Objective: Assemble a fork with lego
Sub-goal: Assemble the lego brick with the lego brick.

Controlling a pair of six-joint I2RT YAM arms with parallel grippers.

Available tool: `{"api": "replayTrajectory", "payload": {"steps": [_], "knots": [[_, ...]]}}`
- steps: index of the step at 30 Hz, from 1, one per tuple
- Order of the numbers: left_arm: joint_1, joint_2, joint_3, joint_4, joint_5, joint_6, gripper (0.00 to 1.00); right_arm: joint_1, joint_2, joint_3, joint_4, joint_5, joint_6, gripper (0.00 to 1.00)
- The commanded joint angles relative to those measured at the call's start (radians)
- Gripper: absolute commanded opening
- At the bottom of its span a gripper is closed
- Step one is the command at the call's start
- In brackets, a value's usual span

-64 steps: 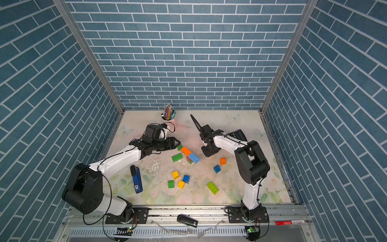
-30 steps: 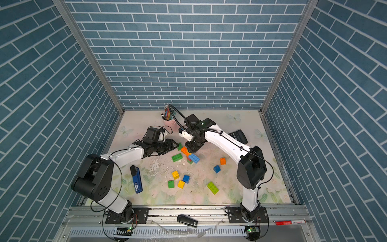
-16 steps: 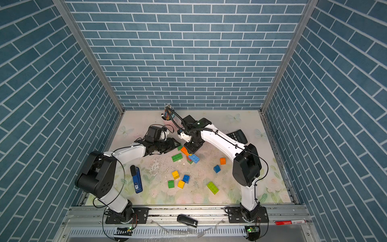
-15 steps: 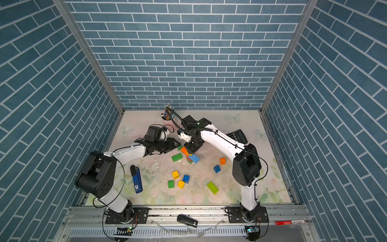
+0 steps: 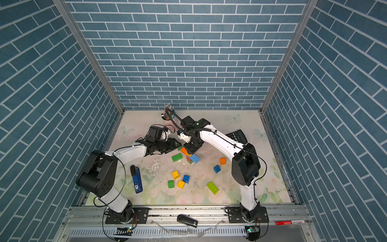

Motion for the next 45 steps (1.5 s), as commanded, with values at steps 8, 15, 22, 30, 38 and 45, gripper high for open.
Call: {"api": "replayTrajectory", "payload": {"steps": [8,15,22,30,38,45], "knots": [[-0.017,0.006,0.017,-0.013,0.005,0.016,0.60,0.011,0.010,-0.043,-0.034,0.044,0.019,0.00],[-0.019,-0.002,0.017,-0.024,0.002,0.018,0.60,0.027,0.010,-0.067,-0.040,0.086,0.013,0.00],[-0.019,-0.006,0.018,-0.031,-0.002,0.018,0.60,0.037,0.018,-0.066,-0.067,0.100,0.040,0.00],[-0.020,-0.006,0.017,-0.029,-0.002,0.017,0.60,0.039,0.044,-0.059,-0.094,0.123,0.082,0.00],[-0.024,-0.002,0.020,-0.027,-0.003,0.017,0.60,0.047,0.061,-0.055,-0.115,0.186,0.092,0.00],[-0.025,0.002,0.023,-0.022,-0.003,0.015,0.60,0.051,0.067,-0.055,-0.115,0.176,0.117,0.00]]}}
